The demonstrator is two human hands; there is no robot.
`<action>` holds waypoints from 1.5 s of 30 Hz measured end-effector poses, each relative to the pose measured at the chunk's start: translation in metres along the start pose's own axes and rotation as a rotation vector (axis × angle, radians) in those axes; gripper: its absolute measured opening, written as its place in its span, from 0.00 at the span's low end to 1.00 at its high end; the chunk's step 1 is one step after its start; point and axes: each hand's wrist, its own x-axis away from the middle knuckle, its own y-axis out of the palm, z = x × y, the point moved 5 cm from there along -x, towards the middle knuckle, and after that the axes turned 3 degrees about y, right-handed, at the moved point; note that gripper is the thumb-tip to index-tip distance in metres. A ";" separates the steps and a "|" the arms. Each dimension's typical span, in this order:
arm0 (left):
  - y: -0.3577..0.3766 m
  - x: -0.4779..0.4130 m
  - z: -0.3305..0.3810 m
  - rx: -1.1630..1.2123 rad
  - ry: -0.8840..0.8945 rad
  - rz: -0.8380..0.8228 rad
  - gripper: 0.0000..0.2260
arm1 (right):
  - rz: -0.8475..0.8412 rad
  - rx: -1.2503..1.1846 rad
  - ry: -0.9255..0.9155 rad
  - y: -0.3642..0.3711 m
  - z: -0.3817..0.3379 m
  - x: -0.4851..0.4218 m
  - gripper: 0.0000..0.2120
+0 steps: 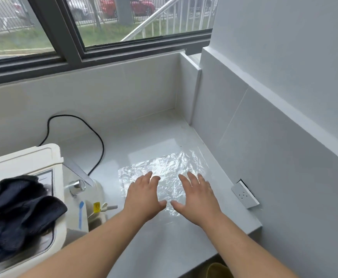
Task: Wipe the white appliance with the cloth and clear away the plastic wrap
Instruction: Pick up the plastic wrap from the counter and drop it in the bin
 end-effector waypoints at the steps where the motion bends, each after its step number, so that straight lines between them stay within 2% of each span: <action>1: 0.007 -0.005 -0.002 0.004 -0.019 -0.005 0.38 | -0.016 0.013 -0.007 0.006 0.000 -0.007 0.45; 6: 0.032 -0.018 -0.008 0.061 -0.102 -0.014 0.37 | -0.086 0.041 0.021 0.028 0.005 -0.029 0.45; 13: 0.055 -0.023 -0.011 0.052 -0.126 -0.063 0.32 | -0.141 0.103 0.063 0.047 0.012 -0.035 0.44; 18: 0.060 -0.023 -0.010 0.023 -0.102 -0.071 0.26 | -0.049 0.140 0.029 0.046 0.006 -0.032 0.31; 21: 0.062 -0.021 -0.008 0.106 -0.109 -0.069 0.28 | -0.022 0.114 0.010 0.042 0.000 -0.029 0.22; 24: 0.060 -0.017 -0.004 0.250 -0.141 -0.070 0.32 | -0.033 -0.120 0.050 0.036 -0.003 -0.027 0.14; 28: 0.050 -0.006 0.001 0.520 -0.200 -0.092 0.38 | -0.081 -0.641 0.183 0.023 -0.006 -0.019 0.05; 32: 0.030 0.013 0.015 0.837 -0.150 -0.165 0.42 | -0.088 -1.058 0.286 0.005 -0.009 -0.005 0.06; 34: 0.019 0.022 0.023 0.980 -0.139 -0.166 0.40 | -0.102 -1.333 0.342 -0.002 -0.013 0.005 0.03; 37: 0.006 0.034 0.034 1.124 -0.117 -0.188 0.35 | -0.116 -1.699 0.368 -0.015 -0.024 0.020 0.07; 39: -0.002 0.042 0.038 1.133 -0.109 -0.210 0.30 | -0.096 -1.778 0.365 -0.024 -0.031 0.031 0.06; 41: -0.010 0.049 0.040 1.098 -0.093 -0.211 0.23 | -0.031 -1.752 0.373 -0.032 -0.036 0.041 0.04; 45: -0.029 0.059 0.039 0.972 -0.055 -0.094 0.12 | 0.203 -1.460 0.347 -0.047 -0.040 0.061 0.05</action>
